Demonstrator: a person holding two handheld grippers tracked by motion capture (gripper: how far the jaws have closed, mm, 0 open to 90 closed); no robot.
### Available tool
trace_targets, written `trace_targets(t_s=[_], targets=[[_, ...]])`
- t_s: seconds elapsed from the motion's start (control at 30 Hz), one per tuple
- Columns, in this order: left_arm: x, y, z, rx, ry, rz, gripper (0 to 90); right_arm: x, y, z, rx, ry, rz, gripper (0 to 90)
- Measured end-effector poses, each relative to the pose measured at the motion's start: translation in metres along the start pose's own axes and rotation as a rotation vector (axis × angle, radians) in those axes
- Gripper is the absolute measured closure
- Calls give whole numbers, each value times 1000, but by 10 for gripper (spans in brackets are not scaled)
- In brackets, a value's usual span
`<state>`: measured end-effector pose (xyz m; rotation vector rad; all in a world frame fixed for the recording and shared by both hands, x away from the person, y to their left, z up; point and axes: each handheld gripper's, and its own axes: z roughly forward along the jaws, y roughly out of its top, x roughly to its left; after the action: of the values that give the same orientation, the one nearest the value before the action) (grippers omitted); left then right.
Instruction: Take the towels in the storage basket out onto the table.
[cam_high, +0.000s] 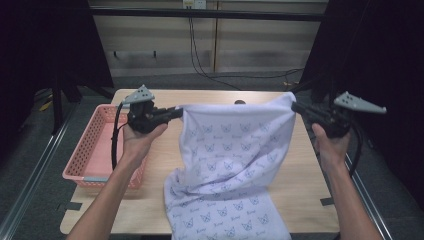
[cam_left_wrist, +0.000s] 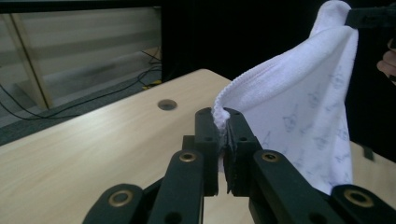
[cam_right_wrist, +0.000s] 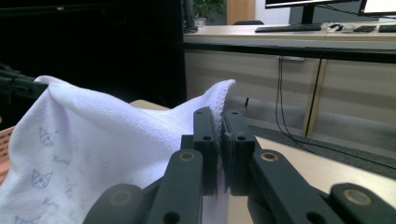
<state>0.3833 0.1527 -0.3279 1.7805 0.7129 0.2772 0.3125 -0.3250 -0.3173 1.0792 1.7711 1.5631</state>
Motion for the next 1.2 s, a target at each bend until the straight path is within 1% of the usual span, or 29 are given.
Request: trace_targets(t_s=[0.07, 0.1, 0.13, 0.17, 0.2, 0.23, 0.27, 0.3, 0.37, 0.4, 0.43, 0.47, 0.53, 0.57, 0.6, 0.63, 0.67, 0.7, 0.73, 0.8, 0.83, 0.87, 0.9, 0.93, 1.0, 1.03, 1.1, 1.17, 1.2], targets=[[15, 3, 16, 6, 53, -11, 824, -14, 9, 23, 21, -23, 2, 850], [27, 3, 28, 13, 99, -60, 707, -26, 10, 46, 66, -78, -7, 823], [27, 3, 28, 13, 99, -60, 623, -26, 10, 46, 66, -78, -7, 823], [33, 2, 31, 11, 120, -86, 623, -31, 7, 55, 88, -100, -13, 740], [37, 0, 33, -3, 143, -111, 574, -36, 3, 64, 110, -147, 3, 638], [40, -1, 33, 5, 124, -122, 553, -39, -2, 70, 146, -165, 3, 642], [40, -3, 33, 1, 130, -130, 553, -41, -8, 74, 165, -135, 9, 629], [38, -6, 31, -4, 137, -121, 553, -42, -13, 75, 177, -130, 18, 597], [31, -13, 30, 16, 92, -122, 576, -40, -25, 75, 200, -98, 13, 582], [25, -16, 30, 40, 71, -102, 578, -38, -31, 73, 226, -93, 10, 561], [17, -20, 29, 40, 38, -89, 589, -33, -44, 68, 255, -63, 12, 558], [9, -25, 27, 47, 18, -78, 589, -33, -44, 68, 255, -63, 12, 558], [-7, -38, 22, 61, -44, -64, 618, -23, -58, 59, 269, -34, 15, 559], [-14, -45, 20, 83, -43, -50, 652, -17, -64, 53, 287, -10, 14, 560], [-21, -54, 16, 94, -61, -58, 652, -10, -71, 46, 281, 5, 6, 566], [-25, -65, 13, 99, -83, -69, 722, 5, -84, 33, 314, 60, -2, 582], [-32, -74, 10, 123, -82, -58, 722, 5, -84, 33, 314, 60, -2, 582], [-37, -85, 8, 154, -93, -46, 745, 14, -91, 25, 315, 72, -7, 610], [-42, -97, 6, 177, -120, -54, 778, 21, -99, 19, 323, 126, 4, 638], [-52, -117, 2, 226, -152, -58, 818, 36, -112, 9, 357, 165, -7, 672], [-63, -140, -5, 278, -178, -54, 833, 53, -130, 0, 411, 249, -2, 708], [-63, -140, -5, 278, -178, -54, 828, 53, -130, 0, 411, 249, -2, 708], [-66, -148, -7, 283, -203, -91, 818, 65, -147, -4, 468, 292, 19, 702], [-69, -155, -10, 293, -212, -97, 818, 65, -147, -4, 468, 292, 19, 702], [-72, -165, -13, 319, -199, -80, 776, 74, -163, -4, 534, 308, 5, 664], [-71, -170, -14, 317, -185, -98, 753, 76, -169, -4, 568, 307, -12, 652], [-66, -177, -14, 334, -177, -116, 714, 76, -178, -4, 584, 302, -7, 616], [-63, -179, -12, 358, -158, -109, 672, 75, -182, 0, 605, 289, -37, 594], [-61, -180, -10, 352, -148, -124, 655, 75, -184, 3, 613, 285, -38, 581]])
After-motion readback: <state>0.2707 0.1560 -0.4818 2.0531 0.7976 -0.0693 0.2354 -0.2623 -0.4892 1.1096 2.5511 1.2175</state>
